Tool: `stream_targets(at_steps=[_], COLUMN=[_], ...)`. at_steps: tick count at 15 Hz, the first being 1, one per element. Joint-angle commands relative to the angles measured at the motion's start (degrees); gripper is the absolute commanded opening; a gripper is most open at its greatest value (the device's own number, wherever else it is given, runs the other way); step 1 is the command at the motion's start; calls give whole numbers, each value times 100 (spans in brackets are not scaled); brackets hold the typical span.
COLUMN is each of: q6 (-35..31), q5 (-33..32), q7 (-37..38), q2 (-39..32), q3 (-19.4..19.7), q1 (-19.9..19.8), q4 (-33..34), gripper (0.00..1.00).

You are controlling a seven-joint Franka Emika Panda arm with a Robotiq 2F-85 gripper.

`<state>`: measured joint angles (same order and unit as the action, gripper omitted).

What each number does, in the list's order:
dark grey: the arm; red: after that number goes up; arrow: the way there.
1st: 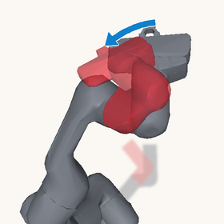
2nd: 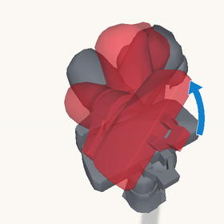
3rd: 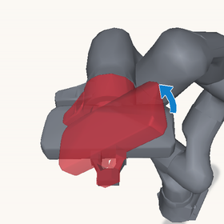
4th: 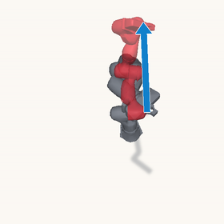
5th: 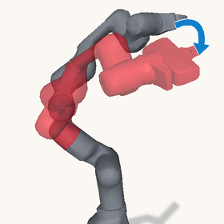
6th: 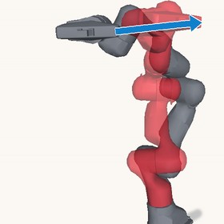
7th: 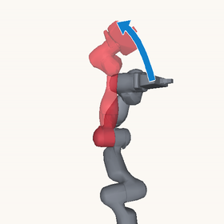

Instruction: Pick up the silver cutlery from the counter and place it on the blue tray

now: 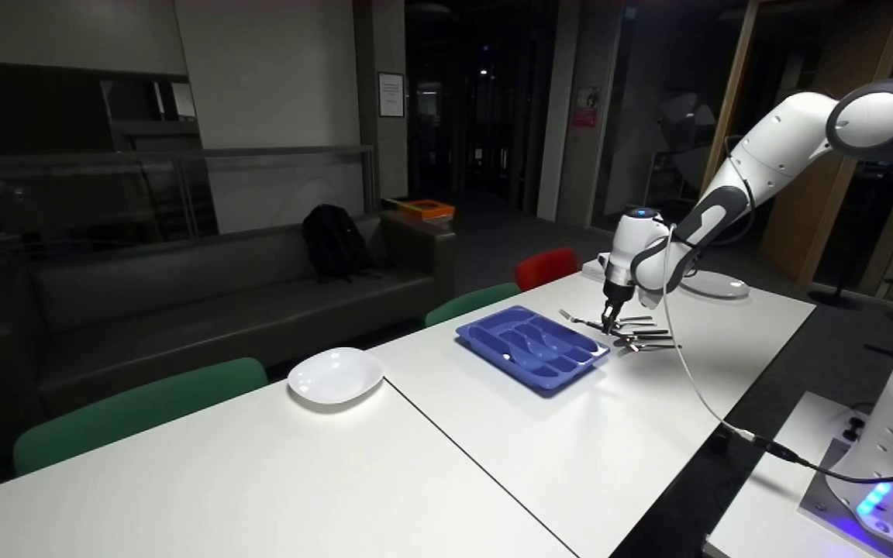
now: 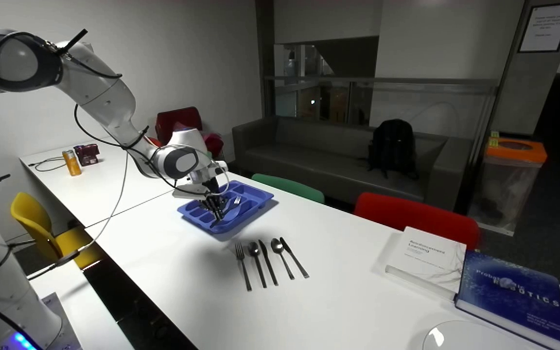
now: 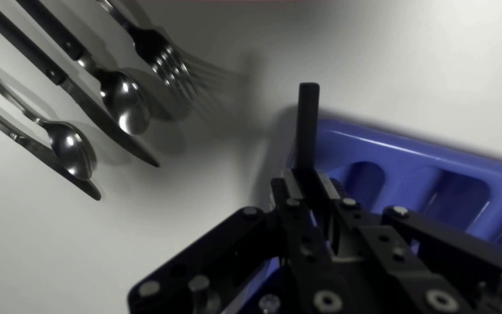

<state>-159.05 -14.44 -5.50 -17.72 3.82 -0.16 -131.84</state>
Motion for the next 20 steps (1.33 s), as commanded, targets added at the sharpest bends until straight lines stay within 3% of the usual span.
stream_targets(at_steps=[1,20], q6=[-130,-212], q5=[-57,561], q7=[286,921], q2=[-221,-880], q3=[59,22], q1=[159,240], q4=[249,1032], gripper=[3,3])
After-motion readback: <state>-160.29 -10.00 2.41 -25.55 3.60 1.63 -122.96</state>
